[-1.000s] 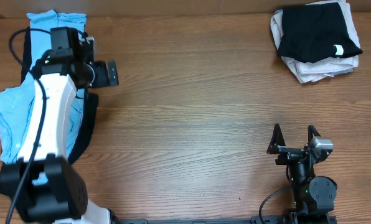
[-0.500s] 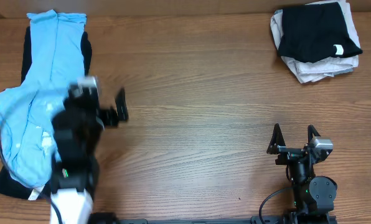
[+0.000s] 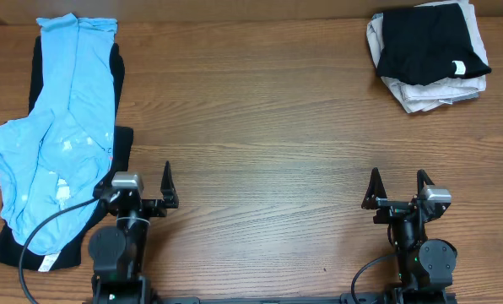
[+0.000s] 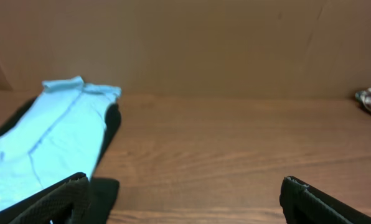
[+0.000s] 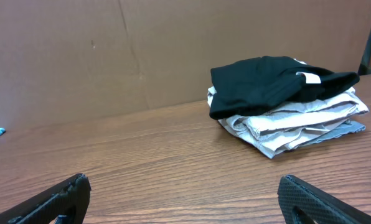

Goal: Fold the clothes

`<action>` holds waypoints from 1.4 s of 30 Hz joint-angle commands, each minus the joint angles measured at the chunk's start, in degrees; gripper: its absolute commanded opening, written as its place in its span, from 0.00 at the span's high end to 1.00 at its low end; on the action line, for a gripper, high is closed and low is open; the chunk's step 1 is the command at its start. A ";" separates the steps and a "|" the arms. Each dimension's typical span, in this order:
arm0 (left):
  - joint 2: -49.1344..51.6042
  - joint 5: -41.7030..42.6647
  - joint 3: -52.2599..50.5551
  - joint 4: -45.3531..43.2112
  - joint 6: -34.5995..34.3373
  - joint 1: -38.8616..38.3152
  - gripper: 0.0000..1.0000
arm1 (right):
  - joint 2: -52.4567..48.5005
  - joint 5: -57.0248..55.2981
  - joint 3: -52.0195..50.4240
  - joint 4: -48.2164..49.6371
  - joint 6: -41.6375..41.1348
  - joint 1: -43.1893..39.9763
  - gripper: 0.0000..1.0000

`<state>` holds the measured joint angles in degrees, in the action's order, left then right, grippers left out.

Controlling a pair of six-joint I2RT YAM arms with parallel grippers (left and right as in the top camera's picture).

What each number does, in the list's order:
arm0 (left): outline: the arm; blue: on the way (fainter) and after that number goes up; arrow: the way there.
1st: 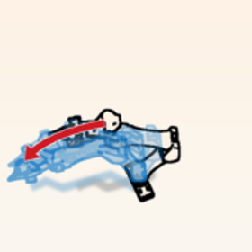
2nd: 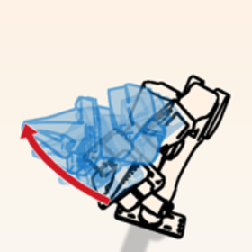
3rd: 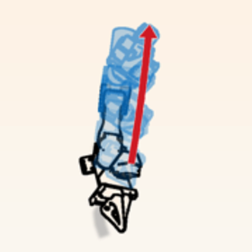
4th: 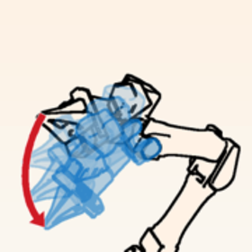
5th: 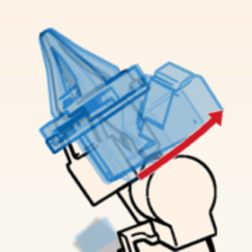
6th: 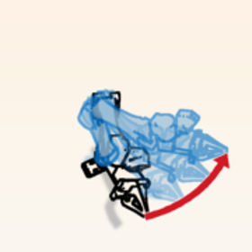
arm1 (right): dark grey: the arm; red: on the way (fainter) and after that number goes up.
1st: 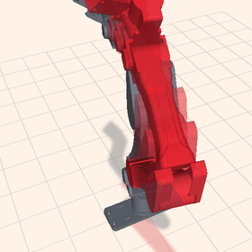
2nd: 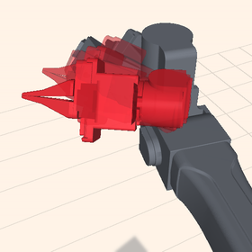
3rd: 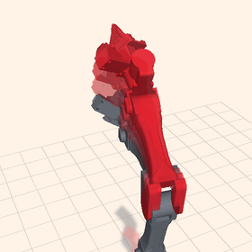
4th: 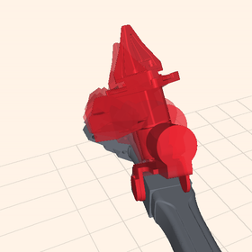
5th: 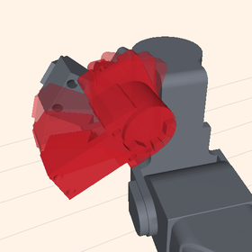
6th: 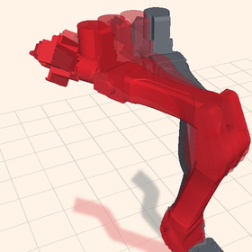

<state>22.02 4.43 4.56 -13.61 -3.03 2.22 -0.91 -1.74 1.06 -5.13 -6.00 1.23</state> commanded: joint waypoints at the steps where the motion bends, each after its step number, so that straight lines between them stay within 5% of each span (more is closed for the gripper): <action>1: -5.09 -2.47 -1.77 -0.33 -0.15 0.11 0.00 | 0.26 -0.07 -0.59 0.46 -0.22 0.31 0.00; 7: -13.99 -3.52 -4.33 1.40 0.31 0.11 0.00 | 0.26 -0.07 -0.59 0.46 -0.22 0.31 0.00; 16: -21.88 -2.82 -4.28 18.51 1.73 0.98 0.00 | 0.26 -0.07 -0.59 0.46 -0.22 0.31 0.00; 42: -21.77 -2.97 -4.28 18.03 1.57 1.14 0.00 | 0.26 -0.07 -0.59 0.46 -0.22 0.31 0.00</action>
<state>0.86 1.65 0.47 4.32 -2.57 2.76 -0.91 -1.74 1.06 -5.13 -6.00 1.23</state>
